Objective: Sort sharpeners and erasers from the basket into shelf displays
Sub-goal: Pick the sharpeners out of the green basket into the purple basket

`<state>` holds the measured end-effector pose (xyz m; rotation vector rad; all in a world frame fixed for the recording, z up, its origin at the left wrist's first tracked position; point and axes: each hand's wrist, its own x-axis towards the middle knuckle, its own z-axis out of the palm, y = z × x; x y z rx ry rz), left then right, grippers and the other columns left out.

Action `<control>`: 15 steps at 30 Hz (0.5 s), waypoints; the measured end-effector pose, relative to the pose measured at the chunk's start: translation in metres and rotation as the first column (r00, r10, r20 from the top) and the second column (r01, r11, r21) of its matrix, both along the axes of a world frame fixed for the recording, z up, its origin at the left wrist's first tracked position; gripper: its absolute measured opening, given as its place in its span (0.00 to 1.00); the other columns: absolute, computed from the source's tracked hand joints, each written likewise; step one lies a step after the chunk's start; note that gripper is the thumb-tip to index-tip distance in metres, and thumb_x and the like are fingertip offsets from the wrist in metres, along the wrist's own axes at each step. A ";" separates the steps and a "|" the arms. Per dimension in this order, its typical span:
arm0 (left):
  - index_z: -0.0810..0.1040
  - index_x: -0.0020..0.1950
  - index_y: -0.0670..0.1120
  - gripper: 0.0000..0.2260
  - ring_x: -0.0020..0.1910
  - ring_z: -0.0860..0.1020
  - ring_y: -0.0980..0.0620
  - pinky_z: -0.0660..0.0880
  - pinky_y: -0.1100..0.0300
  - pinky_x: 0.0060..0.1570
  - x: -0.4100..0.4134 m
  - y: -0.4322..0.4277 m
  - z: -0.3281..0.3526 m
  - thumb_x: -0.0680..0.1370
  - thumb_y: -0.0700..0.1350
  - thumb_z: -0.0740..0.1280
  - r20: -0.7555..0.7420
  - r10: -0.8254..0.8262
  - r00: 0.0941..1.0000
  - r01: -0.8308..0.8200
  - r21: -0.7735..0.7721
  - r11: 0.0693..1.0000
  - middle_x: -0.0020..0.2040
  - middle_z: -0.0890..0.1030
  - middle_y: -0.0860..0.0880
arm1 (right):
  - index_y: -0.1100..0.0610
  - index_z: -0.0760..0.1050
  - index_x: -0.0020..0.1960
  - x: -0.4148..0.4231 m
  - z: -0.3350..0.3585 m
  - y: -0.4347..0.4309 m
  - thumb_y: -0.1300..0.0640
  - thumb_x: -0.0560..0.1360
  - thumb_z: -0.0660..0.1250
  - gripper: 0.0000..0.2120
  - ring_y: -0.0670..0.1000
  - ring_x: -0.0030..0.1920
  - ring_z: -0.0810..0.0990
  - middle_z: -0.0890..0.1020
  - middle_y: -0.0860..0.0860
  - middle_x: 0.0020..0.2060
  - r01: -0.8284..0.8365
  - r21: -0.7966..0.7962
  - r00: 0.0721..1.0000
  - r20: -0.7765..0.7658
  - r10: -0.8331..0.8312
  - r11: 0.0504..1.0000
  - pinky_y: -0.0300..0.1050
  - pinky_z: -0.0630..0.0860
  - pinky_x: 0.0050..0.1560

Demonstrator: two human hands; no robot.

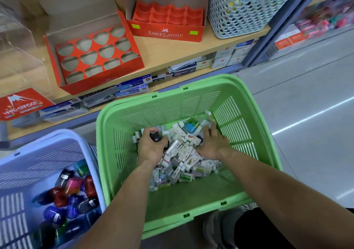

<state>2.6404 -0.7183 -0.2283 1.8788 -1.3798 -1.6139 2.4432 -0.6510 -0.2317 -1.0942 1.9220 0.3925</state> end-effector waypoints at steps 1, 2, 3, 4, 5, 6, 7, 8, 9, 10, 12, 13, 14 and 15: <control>0.72 0.60 0.53 0.15 0.54 0.79 0.49 0.75 0.57 0.57 0.000 0.000 0.001 0.78 0.43 0.73 0.004 -0.011 1.000 0.011 0.001 1.000 0.55 0.79 0.52 | 0.53 0.36 0.82 0.007 -0.001 0.001 0.39 0.80 0.60 0.44 0.63 0.80 0.40 0.30 0.57 0.78 -0.031 0.043 0.998 0.047 0.029 0.999 0.62 0.44 0.78; 0.72 0.60 0.53 0.15 0.53 0.79 0.50 0.76 0.57 0.56 0.000 0.000 0.002 0.78 0.43 0.73 0.012 -0.019 1.000 0.019 0.002 1.000 0.55 0.79 0.52 | 0.50 0.37 0.82 0.014 -0.001 0.002 0.39 0.79 0.60 0.43 0.63 0.80 0.41 0.31 0.55 0.78 -0.046 0.035 0.991 0.123 0.042 0.998 0.63 0.43 0.78; 0.72 0.61 0.53 0.15 0.52 0.79 0.50 0.76 0.58 0.53 0.000 0.001 0.003 0.78 0.43 0.73 0.019 -0.026 0.999 0.026 0.001 1.000 0.54 0.79 0.52 | 0.47 0.41 0.82 0.020 -0.002 0.003 0.40 0.79 0.61 0.41 0.62 0.80 0.46 0.35 0.52 0.80 -0.034 -0.002 0.975 0.221 0.034 0.999 0.63 0.45 0.78; 0.72 0.60 0.53 0.15 0.50 0.80 0.50 0.77 0.58 0.51 0.000 0.001 0.002 0.78 0.43 0.73 0.023 -0.032 0.999 0.032 -0.003 0.999 0.54 0.79 0.52 | 0.44 0.46 0.82 0.025 -0.002 0.004 0.42 0.79 0.62 0.37 0.60 0.80 0.53 0.41 0.50 0.81 0.000 -0.055 0.952 0.305 0.017 0.998 0.62 0.49 0.79; 0.72 0.60 0.53 0.15 0.47 0.80 0.51 0.78 0.59 0.47 0.000 0.001 0.003 0.78 0.43 0.73 0.025 -0.035 0.999 0.035 -0.007 0.999 0.54 0.79 0.52 | 0.43 0.54 0.80 0.027 -0.003 0.006 0.45 0.79 0.64 0.33 0.57 0.78 0.60 0.48 0.49 0.82 0.045 -0.124 0.939 0.343 0.000 0.991 0.60 0.55 0.79; 0.72 0.60 0.54 0.15 0.44 0.80 0.52 0.78 0.60 0.42 0.000 0.001 0.003 0.78 0.43 0.72 0.027 -0.038 0.999 0.038 -0.008 0.999 0.54 0.80 0.52 | 0.44 0.61 0.78 0.027 -0.005 0.008 0.47 0.79 0.64 0.29 0.56 0.75 0.67 0.57 0.50 0.81 0.095 -0.205 0.946 0.324 -0.024 0.974 0.58 0.61 0.77; 0.72 0.60 0.55 0.15 0.41 0.79 0.53 0.76 0.63 0.36 0.000 0.001 0.004 0.78 0.43 0.72 0.030 -0.043 0.999 0.043 -0.008 0.999 0.53 0.80 0.53 | 0.47 0.65 0.76 0.024 -0.005 0.011 0.49 0.79 0.64 0.26 0.55 0.72 0.70 0.64 0.52 0.78 0.111 -0.292 0.971 0.233 -0.042 0.950 0.56 0.65 0.75; 0.72 0.60 0.55 0.15 0.40 0.79 0.54 0.75 0.65 0.33 0.000 0.001 0.003 0.78 0.44 0.72 0.033 -0.051 0.998 0.051 -0.010 0.999 0.53 0.79 0.54 | 0.51 0.67 0.75 0.022 -0.008 0.014 0.49 0.79 0.64 0.25 0.57 0.71 0.70 0.68 0.54 0.74 0.074 -0.343 0.995 0.089 -0.046 0.937 0.56 0.66 0.74; 0.72 0.60 0.55 0.15 0.42 0.79 0.55 0.75 0.65 0.34 0.000 0.001 0.004 0.78 0.44 0.72 0.033 -0.061 0.998 0.061 -0.013 0.998 0.53 0.79 0.54 | 0.55 0.66 0.75 0.019 -0.009 0.018 0.48 0.79 0.64 0.26 0.59 0.70 0.69 0.68 0.57 0.72 0.030 -0.337 0.997 -0.055 -0.051 0.941 0.56 0.66 0.74; 0.72 0.60 0.55 0.15 0.45 0.80 0.54 0.77 0.63 0.40 0.000 0.001 0.003 0.78 0.44 0.73 0.033 -0.075 0.997 0.076 -0.011 0.997 0.53 0.79 0.54 | 0.57 0.63 0.75 0.018 -0.011 0.021 0.46 0.79 0.63 0.28 0.60 0.69 0.68 0.67 0.58 0.71 0.021 -0.294 0.987 -0.149 -0.067 0.956 0.57 0.67 0.73; 0.72 0.60 0.54 0.15 0.51 0.79 0.52 0.76 0.59 0.50 -0.001 0.001 0.004 0.78 0.44 0.73 0.040 -0.104 0.994 0.105 -0.003 0.994 0.53 0.79 0.54 | 0.60 0.58 0.76 0.016 -0.011 0.023 0.44 0.80 0.63 0.32 0.62 0.67 0.70 0.63 0.61 0.72 0.105 -0.229 0.969 -0.195 -0.151 0.968 0.58 0.71 0.69; 0.72 0.61 0.54 0.16 0.53 0.78 0.52 0.74 0.60 0.52 -0.002 0.002 0.004 0.77 0.44 0.73 0.040 -0.113 0.993 0.113 0.000 0.994 0.53 0.79 0.54 | 0.61 0.56 0.77 0.015 -0.010 0.022 0.44 0.80 0.63 0.34 0.63 0.65 0.73 0.63 0.62 0.71 0.182 -0.228 0.958 -0.178 -0.224 0.957 0.57 0.74 0.66; 0.73 0.61 0.53 0.16 0.53 0.78 0.52 0.72 0.63 0.50 -0.002 0.002 0.004 0.77 0.44 0.73 0.040 -0.117 0.992 0.116 0.005 0.993 0.53 0.79 0.54 | 0.61 0.55 0.77 0.013 -0.009 0.021 0.45 0.80 0.63 0.34 0.63 0.62 0.75 0.64 0.64 0.69 0.255 -0.229 0.942 -0.159 -0.294 0.940 0.56 0.78 0.61; 0.73 0.61 0.53 0.16 0.54 0.78 0.52 0.71 0.65 0.49 -0.002 0.003 0.003 0.77 0.44 0.74 0.039 -0.117 0.992 0.116 0.011 0.993 0.54 0.79 0.54 | 0.62 0.55 0.76 0.010 -0.010 0.020 0.45 0.80 0.64 0.34 0.64 0.60 0.76 0.66 0.64 0.68 0.302 -0.220 0.931 -0.142 -0.337 0.928 0.55 0.79 0.58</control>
